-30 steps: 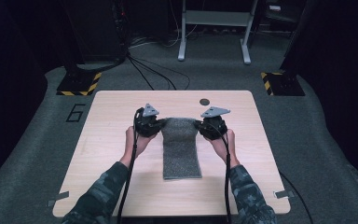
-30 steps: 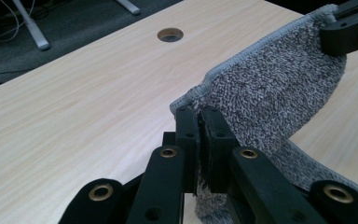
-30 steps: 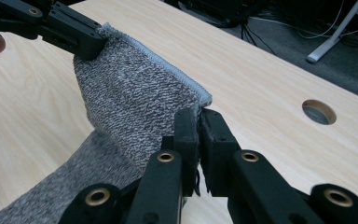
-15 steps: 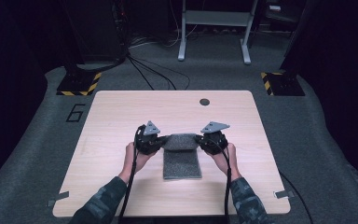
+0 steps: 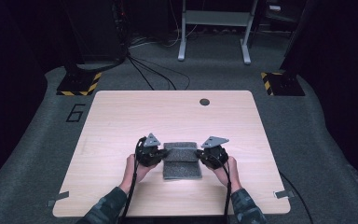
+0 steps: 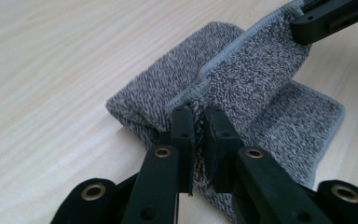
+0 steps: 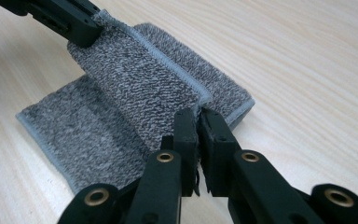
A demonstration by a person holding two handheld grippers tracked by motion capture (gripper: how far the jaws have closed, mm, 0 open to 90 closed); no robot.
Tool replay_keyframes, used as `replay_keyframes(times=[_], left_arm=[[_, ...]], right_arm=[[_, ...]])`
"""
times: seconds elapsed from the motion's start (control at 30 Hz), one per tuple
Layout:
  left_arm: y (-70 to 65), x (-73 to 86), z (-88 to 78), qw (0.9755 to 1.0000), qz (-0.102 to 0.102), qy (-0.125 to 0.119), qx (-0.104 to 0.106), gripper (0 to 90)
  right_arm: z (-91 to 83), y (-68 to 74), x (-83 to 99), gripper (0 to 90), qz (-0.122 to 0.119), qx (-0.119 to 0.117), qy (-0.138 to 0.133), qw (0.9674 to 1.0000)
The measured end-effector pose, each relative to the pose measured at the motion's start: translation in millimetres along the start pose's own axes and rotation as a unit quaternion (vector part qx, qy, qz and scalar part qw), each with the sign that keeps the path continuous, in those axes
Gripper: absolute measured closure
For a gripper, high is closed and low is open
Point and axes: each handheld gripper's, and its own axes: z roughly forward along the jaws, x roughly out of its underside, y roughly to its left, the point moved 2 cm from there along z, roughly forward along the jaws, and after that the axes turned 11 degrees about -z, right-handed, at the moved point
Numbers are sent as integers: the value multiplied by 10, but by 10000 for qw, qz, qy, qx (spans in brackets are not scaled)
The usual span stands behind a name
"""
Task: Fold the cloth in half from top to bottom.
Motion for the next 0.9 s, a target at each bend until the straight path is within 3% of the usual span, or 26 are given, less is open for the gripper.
replay_keyframes(times=[0.23, 0.3, 0.4, 0.6, 0.73, 0.83, 0.9], left_arm=[[-38, 143, -16, 9998, -61, 152, 89, 733], [-34, 173, -50, 9997, -14, 195, 127, 682], [-45, 206, -127, 9995, -121, 238, 162, 586], [-57, 191, -367, 9997, -256, -27, 1, 415], [-84, 83, -481, 9992, -277, -265, -81, 376], [-109, 17, -402, 9993, -142, -213, -276, 348], [-102, 31, -305, 9994, -198, -85, -274, 324]], right_arm=[[-44, 90, 105, 814, 5, -137, 109, 9998], [-71, 111, 138, 746, 20, -193, 165, 9997], [-147, 126, 165, 652, 102, -271, 112, 9995], [-392, 97, 156, 555, 285, -212, -200, 9992], [-427, 41, 105, 473, 376, -132, -236, 9989], [-351, 16, 67, 439, 412, -42, -239, 9989], [-252, 34, 53, 402, 442, -19, -108, 9990]])
